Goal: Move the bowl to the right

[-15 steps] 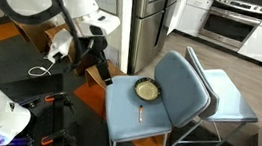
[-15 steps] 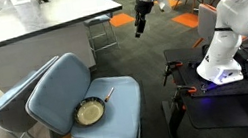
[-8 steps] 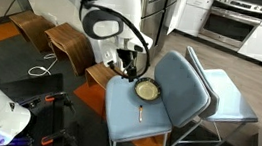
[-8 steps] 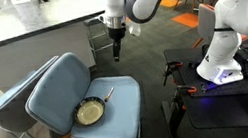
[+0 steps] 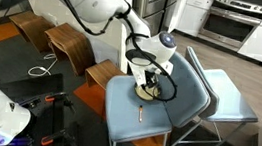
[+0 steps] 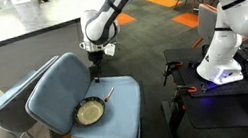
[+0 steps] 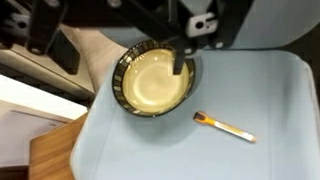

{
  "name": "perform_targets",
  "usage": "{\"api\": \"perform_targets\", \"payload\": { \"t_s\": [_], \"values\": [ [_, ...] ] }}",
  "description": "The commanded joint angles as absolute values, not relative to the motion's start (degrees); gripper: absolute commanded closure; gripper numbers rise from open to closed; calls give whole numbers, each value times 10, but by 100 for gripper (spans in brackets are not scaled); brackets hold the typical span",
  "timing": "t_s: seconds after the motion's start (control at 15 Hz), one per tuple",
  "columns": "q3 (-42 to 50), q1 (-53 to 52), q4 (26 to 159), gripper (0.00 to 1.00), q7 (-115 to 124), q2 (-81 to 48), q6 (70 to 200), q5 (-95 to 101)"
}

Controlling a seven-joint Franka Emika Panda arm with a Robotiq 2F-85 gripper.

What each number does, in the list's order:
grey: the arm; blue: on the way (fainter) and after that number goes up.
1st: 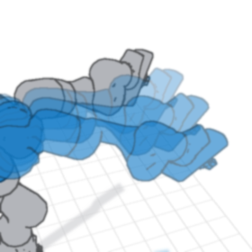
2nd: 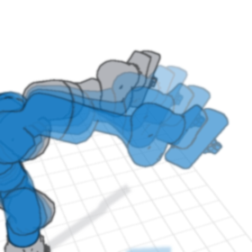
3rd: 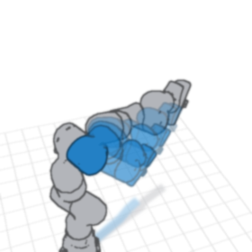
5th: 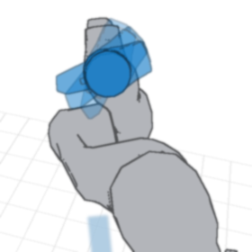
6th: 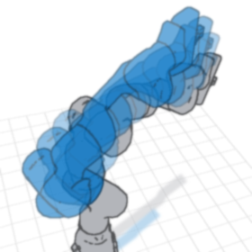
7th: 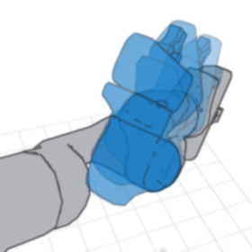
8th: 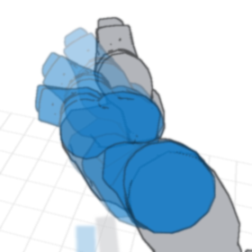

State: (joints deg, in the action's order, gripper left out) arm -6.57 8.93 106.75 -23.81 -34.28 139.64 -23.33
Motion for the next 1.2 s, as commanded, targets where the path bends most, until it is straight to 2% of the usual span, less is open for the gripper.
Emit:
{"api": "perform_targets", "payload": {
  "t_s": [0.0, 0.13, 0.2, 0.73, 1.13],
  "values": [
    [-77, 109, 970, 0, -252, -431, 1347, -214],
    [-77, 112, 946, 0, -252, -461, 1345, -199],
    [-78, 112, 978, 0, -241, -446, 1378, -203],
    [-79, 112, 949, 0, -241, -466, 1366, -197],
    [-108, 145, 861, 0, -260, -569, 1338, -213]
  ]
}}
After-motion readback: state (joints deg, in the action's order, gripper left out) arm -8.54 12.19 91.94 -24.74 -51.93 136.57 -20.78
